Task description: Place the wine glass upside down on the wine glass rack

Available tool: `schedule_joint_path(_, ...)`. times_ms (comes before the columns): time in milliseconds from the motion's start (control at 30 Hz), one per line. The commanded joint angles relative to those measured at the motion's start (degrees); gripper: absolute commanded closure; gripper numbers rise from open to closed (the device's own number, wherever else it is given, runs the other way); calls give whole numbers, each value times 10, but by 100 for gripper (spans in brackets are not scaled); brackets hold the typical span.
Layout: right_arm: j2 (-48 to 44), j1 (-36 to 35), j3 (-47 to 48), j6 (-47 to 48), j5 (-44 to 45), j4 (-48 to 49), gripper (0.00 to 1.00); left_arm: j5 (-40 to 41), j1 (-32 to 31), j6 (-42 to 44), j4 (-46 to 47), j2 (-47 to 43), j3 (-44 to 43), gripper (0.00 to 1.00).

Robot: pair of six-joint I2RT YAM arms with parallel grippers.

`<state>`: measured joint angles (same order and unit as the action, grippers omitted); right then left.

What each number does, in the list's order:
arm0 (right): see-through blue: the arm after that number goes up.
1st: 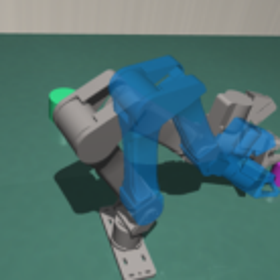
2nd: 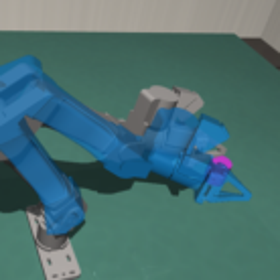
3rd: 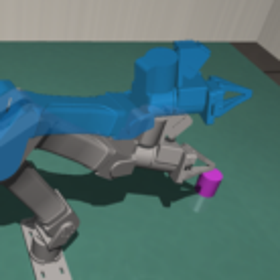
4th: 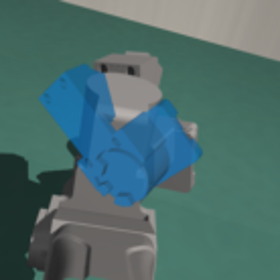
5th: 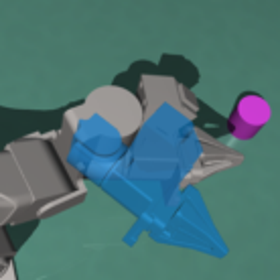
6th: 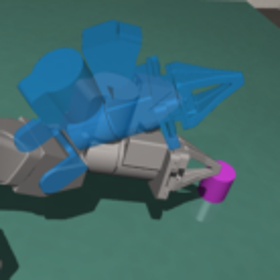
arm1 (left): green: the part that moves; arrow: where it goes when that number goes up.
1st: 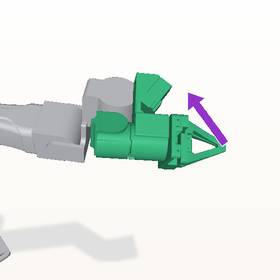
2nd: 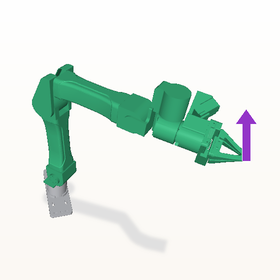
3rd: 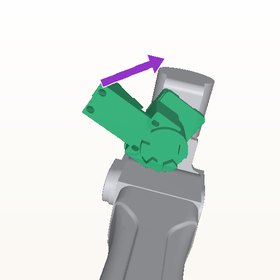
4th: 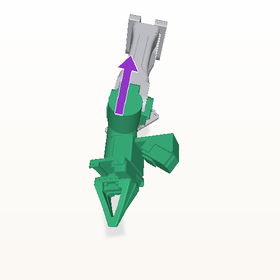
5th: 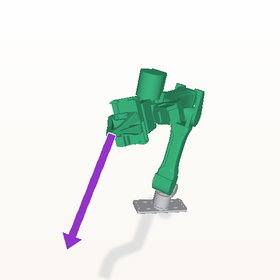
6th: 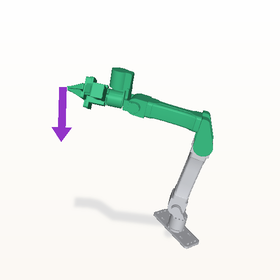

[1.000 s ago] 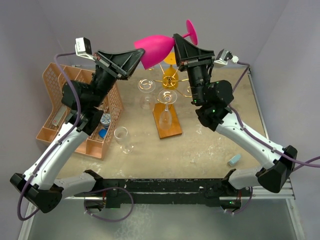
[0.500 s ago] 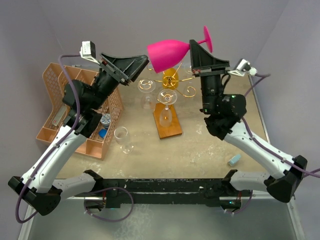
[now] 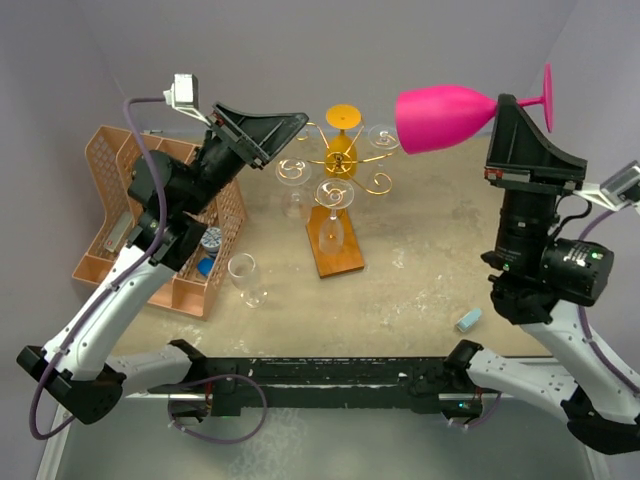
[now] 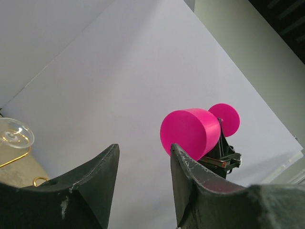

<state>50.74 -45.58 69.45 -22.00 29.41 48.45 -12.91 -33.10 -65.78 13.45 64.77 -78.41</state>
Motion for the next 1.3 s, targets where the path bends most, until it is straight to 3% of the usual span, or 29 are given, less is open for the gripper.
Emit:
schedule_joint_path(0, -31, 1, -6, 120, -12, -105, 100, -10, -21, 33, 35, 17, -29, 55)
schedule_joint_path(400, -127, 1, -58, 158, -1, -300, 100, 15, -107, 25, 58, 88, -79, 54)
schedule_joint_path(667, -170, 1, -107, 214, -3, -370, 100, 38, -153, -7, 71, 118, -88, 51)
schedule_joint_path(933, -174, 1, -158, 264, 20, -366, 100, 26, -185, -61, 75, 171, -105, 46)
schedule_joint_path(1267, -167, 1, -172, 290, -65, -363, 100, 69, -208, -78, 0, 198, -104, 43)
